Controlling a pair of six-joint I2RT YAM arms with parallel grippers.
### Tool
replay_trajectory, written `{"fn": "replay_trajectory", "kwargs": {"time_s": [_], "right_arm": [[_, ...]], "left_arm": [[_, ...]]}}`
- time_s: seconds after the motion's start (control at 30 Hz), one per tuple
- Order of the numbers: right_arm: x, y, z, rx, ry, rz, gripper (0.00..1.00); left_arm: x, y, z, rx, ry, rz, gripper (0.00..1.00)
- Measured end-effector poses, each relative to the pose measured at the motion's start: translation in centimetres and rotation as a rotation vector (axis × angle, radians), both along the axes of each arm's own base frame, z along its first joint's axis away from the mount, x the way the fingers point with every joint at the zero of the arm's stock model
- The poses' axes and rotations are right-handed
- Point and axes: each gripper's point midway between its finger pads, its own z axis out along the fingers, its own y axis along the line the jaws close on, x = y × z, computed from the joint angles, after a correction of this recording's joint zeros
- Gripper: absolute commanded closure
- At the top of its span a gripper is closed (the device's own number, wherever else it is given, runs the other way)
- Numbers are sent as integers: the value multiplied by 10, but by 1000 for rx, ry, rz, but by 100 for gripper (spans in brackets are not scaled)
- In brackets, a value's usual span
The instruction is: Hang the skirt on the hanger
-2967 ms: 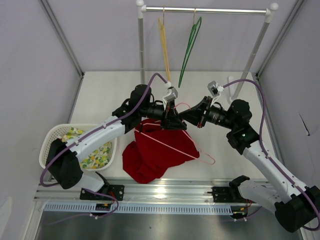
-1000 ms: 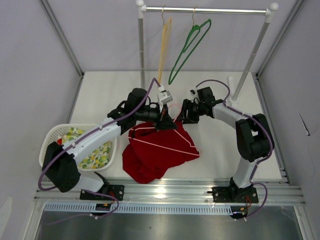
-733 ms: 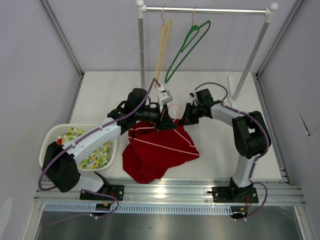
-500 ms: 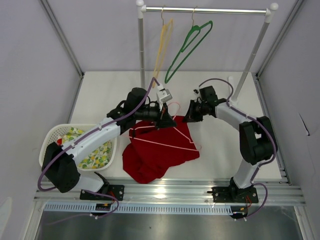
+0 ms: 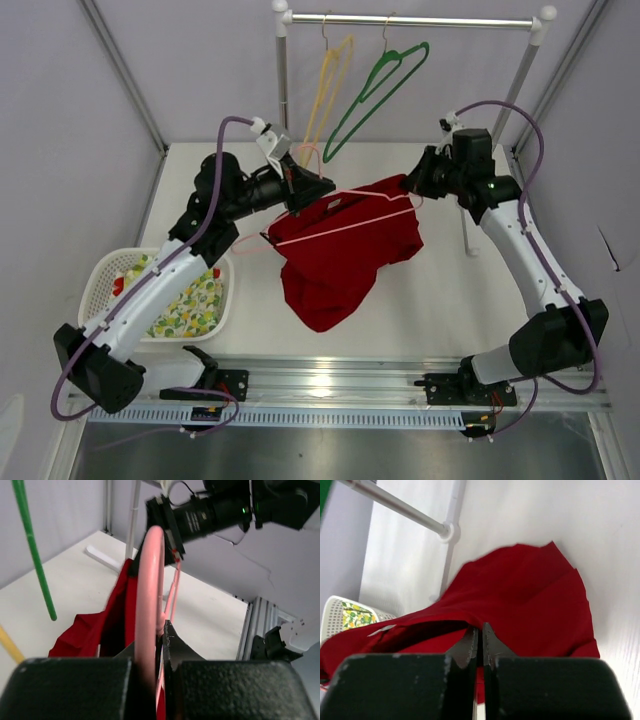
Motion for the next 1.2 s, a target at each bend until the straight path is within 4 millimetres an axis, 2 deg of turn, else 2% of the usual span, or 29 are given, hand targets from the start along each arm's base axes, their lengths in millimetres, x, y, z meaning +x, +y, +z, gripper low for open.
{"fn": "replay_trajectory", "kwargs": {"time_s": [0.07,0.13,0.23,0.33,0.43,0.5,0.57,0.67,0.77,0.97,1.03,1.07,1.2], "right_arm": [[-12,-4,-9,-3,16,-14,100],[-23,-7,-21,2,39,-23,100],[-44,-11,-54,5,93,-42,100],[-64,-15,-87,-4,155,-64,100],[-82,-19,-116,-9,197,-85,100],[-95,-22,-130,-14,218,-103,100],[-106,-27,-143,-29,234,-120,100],[-117,-34,-156,-34,250,-152,100],[-123,-37,-164,-27,260,-170,100],[-122,-34,-170,1,240,-174,100],[-124,-33,-174,14,239,-171,96],[-125,-32,-176,17,242,-170,88],[-133,-27,-182,23,249,-163,71]], "left_arm": [[-4,7,1,-19,8,15,100],[-9,10,-9,-21,34,16,100],[-13,12,-36,-10,97,20,100],[-18,16,-71,-5,175,38,100],[-26,21,-94,-7,224,50,100],[-28,24,-100,-21,232,68,100],[-17,35,-100,-39,210,156,100],[-6,48,-89,-69,167,244,100],[-4,54,-82,-87,142,285,100],[-5,51,-86,-62,127,272,100],[-9,48,-91,-39,127,254,100],[-11,46,-94,-26,130,244,100],[-28,32,-107,13,140,190,100]]}}
